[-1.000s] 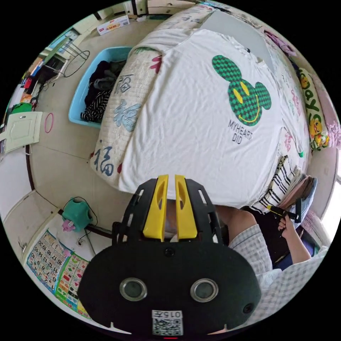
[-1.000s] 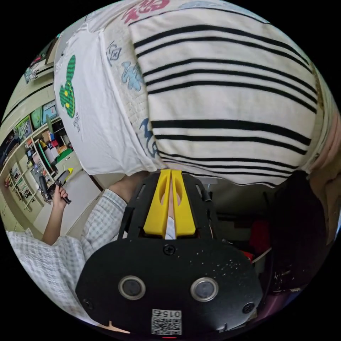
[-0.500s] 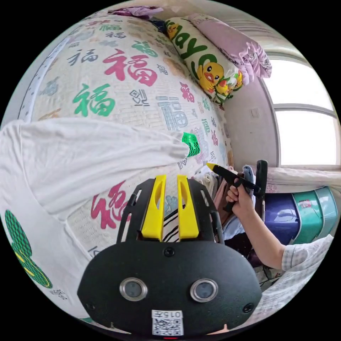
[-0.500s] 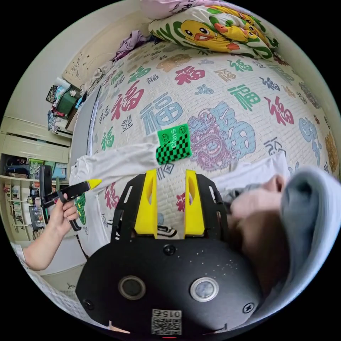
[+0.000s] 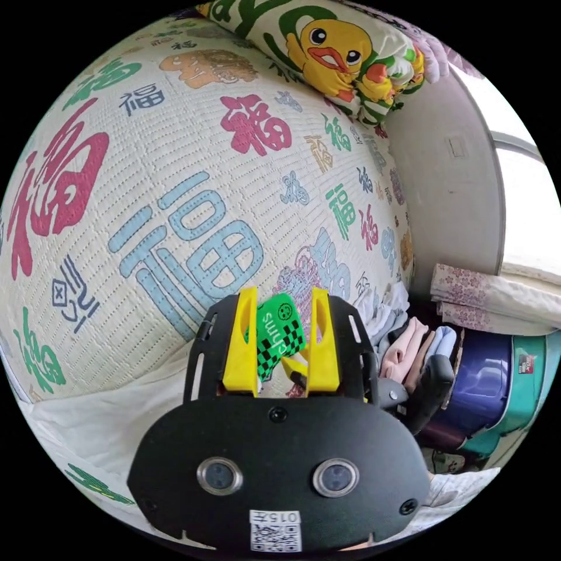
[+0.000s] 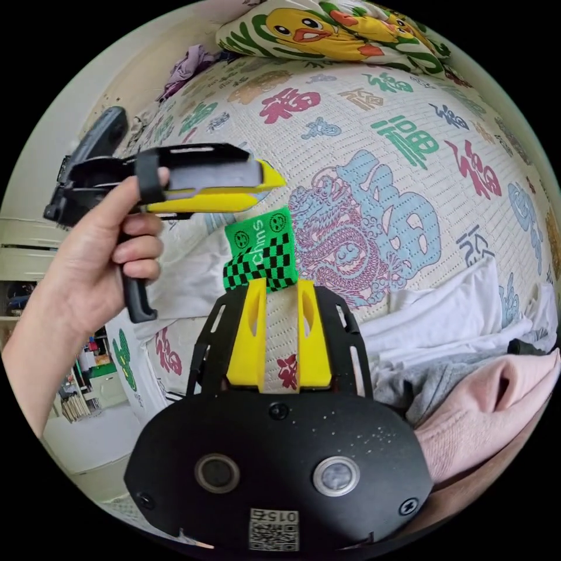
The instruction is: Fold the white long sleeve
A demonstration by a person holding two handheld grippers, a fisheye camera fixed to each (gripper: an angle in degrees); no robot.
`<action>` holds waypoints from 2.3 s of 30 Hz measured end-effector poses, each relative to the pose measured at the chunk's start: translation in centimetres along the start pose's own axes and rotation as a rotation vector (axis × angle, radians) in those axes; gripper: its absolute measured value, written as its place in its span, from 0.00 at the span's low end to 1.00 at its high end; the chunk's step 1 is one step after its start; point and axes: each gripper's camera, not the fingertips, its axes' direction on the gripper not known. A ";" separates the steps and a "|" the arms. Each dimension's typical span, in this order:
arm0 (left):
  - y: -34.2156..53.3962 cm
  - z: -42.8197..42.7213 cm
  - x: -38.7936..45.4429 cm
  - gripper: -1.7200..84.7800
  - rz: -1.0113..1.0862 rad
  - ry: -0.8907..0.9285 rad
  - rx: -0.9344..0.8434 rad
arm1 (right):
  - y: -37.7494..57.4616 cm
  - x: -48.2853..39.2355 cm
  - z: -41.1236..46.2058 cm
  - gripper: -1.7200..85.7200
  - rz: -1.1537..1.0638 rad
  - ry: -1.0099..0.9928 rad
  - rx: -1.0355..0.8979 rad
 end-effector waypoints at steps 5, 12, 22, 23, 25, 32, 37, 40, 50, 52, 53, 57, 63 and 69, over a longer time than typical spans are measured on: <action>0.7 0.6 0.0 0.11 0.030 -0.097 -0.025 | 1.1 -0.4 -1.0 0.04 -0.026 -0.011 0.024; 5.1 -2.2 -5.5 0.02 0.039 0.155 0.095 | 3.8 -3.1 -3.8 0.03 -0.094 0.041 0.095; 25.8 -13.1 -21.0 0.02 0.180 0.531 0.516 | 11.1 -15.8 -9.9 0.02 -0.383 -0.144 0.187; 27.7 -13.9 -22.4 0.02 0.184 0.542 0.533 | 11.8 -17.1 -10.0 0.02 -0.412 -0.168 0.180; 35.9 -16.4 -27.6 0.02 0.179 0.521 0.574 | 14.9 -22.4 -9.8 0.02 -0.523 -0.255 0.129; 58.1 -18.3 -41.8 0.02 -0.071 0.371 0.671 | 23.0 -37.2 -2.5 0.02 -0.718 -0.419 -0.131; 70.7 -14.1 -51.5 0.02 -0.294 0.363 0.685 | 29.4 -46.5 4.8 0.02 -0.844 -0.366 -0.338; 74.6 -11.1 -55.0 0.02 -0.354 0.405 0.683 | 32.3 -49.4 7.8 0.02 -0.886 -0.307 -0.420; 78.9 -5.5 -61.3 0.04 -0.502 0.384 0.610 | 35.5 -50.9 12.5 0.05 -0.930 -0.242 -0.647; 78.5 -6.5 -62.1 0.06 -0.508 0.343 0.624 | 34.1 -49.2 11.7 0.06 -0.918 -0.177 -0.616; 78.1 -6.8 -62.2 0.07 -0.508 0.331 0.622 | 33.5 -48.7 11.4 0.06 -0.913 -0.145 -0.594; 71.7 -9.4 -61.7 0.10 -0.434 0.249 0.653 | 28.1 -45.0 8.7 0.06 -0.855 0.023 -0.373; 52.9 -11.1 -59.4 0.12 -0.272 0.263 0.619 | 20.7 -43.4 8.6 0.11 -0.848 0.166 -0.174; 35.5 -11.5 -58.7 0.13 -0.331 0.238 0.589 | 17.1 -44.7 11.6 0.13 -0.930 0.168 -0.161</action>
